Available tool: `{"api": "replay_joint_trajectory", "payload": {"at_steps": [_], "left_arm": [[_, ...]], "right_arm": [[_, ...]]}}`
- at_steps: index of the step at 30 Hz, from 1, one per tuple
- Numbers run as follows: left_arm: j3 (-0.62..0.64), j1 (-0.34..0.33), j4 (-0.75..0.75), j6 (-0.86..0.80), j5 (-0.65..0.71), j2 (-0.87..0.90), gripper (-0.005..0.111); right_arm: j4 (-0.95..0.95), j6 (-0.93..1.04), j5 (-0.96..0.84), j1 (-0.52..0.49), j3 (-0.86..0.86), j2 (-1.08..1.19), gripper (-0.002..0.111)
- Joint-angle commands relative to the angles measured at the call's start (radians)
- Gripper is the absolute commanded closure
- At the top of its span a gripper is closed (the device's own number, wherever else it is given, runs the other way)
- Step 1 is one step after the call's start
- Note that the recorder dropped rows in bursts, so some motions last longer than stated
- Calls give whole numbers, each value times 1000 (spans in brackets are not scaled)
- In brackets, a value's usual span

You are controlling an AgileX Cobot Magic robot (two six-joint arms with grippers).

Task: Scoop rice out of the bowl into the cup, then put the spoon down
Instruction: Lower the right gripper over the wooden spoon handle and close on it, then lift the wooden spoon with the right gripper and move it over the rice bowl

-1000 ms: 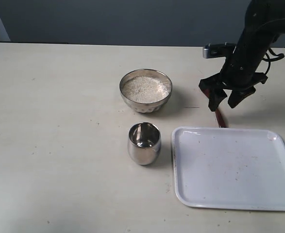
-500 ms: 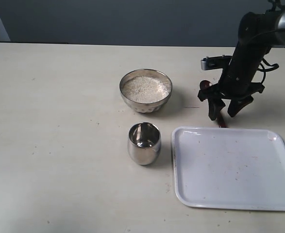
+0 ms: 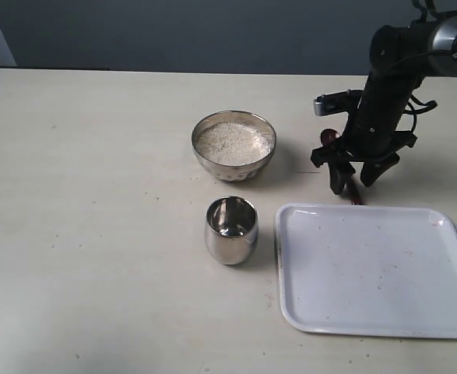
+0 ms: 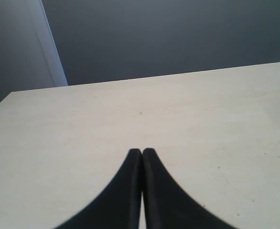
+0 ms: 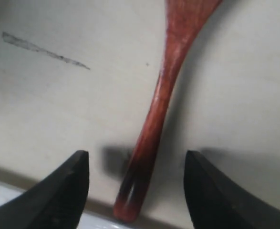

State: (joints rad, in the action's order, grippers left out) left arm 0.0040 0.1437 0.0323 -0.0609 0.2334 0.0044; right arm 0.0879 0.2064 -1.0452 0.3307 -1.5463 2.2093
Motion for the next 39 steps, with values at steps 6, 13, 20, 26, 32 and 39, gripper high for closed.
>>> {"api": "replay_joint_trajectory", "payload": {"at_steps": [6, 13, 20, 26, 32, 39], "left_arm": [[-4, 8, 1, 7, -1, -4, 106], [-4, 8, 1, 7, -1, -4, 106], [-4, 8, 1, 7, -1, -4, 106], [-4, 8, 1, 7, -1, -4, 106], [-4, 8, 1, 7, -1, -4, 106], [-4, 8, 1, 7, -1, -4, 106]], "right_arm": [[-30, -52, 6, 9, -4, 18, 52], [-8, -74, 1, 9, -4, 36, 83], [-110, -69, -36, 9, -4, -23, 109], [-160, 61, -6, 13, -74, -170, 109], [-295, 195, -48, 121, -177, -211, 109], [-741, 202, -60, 313, -196, -209, 109]]}}
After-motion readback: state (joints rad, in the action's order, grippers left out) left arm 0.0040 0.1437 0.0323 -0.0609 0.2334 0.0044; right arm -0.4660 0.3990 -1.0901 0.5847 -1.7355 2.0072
